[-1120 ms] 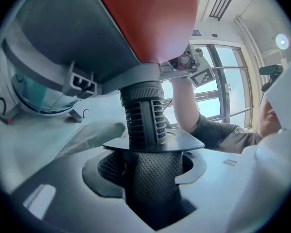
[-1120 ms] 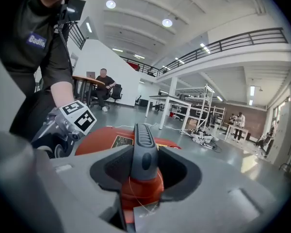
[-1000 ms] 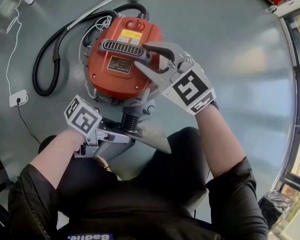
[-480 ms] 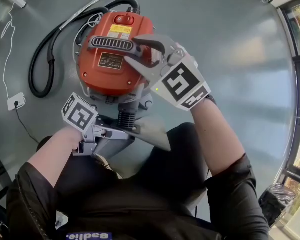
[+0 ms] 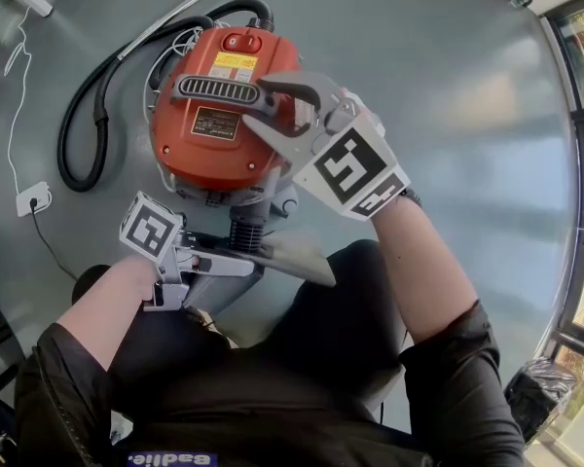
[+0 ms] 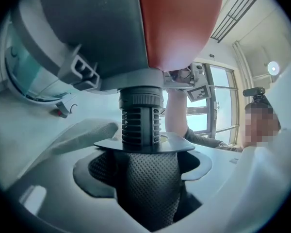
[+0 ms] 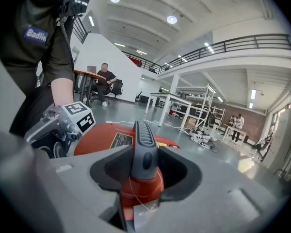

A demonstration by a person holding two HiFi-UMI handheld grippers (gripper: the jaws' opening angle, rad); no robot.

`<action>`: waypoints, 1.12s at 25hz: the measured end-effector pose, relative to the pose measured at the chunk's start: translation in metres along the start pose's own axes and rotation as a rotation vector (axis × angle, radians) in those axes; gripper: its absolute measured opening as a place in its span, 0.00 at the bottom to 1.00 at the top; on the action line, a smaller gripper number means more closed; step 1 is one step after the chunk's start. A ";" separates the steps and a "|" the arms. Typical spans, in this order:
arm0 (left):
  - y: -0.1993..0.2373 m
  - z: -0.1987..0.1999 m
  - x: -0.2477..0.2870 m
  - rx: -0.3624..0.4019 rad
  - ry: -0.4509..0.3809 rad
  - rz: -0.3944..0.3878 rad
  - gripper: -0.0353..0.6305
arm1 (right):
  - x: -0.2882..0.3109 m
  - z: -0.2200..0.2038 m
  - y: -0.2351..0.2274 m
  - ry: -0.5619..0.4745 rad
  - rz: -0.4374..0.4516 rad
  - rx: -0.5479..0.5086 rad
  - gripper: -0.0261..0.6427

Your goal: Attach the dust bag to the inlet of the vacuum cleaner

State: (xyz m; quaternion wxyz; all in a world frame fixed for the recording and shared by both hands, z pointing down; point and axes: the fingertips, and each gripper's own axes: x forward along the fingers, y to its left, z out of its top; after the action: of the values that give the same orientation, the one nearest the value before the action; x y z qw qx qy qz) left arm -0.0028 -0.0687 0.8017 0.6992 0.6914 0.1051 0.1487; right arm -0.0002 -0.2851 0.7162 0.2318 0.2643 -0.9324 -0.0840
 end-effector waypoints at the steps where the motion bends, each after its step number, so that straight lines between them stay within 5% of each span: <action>1: 0.003 0.000 0.000 -0.003 -0.005 0.012 0.62 | 0.000 0.000 0.000 0.002 -0.003 0.003 0.25; 10: 0.008 0.004 0.002 -0.001 -0.006 0.026 0.59 | 0.001 -0.002 -0.001 -0.001 -0.017 0.025 0.25; 20: 0.015 0.009 -0.004 0.108 0.089 0.077 0.60 | 0.000 0.001 0.001 0.012 0.004 0.019 0.25; 28: 0.010 0.017 0.000 0.088 0.041 0.048 0.59 | 0.002 0.000 0.001 0.025 -0.010 0.002 0.25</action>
State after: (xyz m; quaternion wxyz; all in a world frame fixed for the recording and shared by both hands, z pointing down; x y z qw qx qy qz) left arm 0.0022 -0.0846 0.8125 0.6622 0.7205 0.1091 0.1748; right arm -0.0018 -0.2851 0.7174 0.2426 0.2704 -0.9281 -0.0811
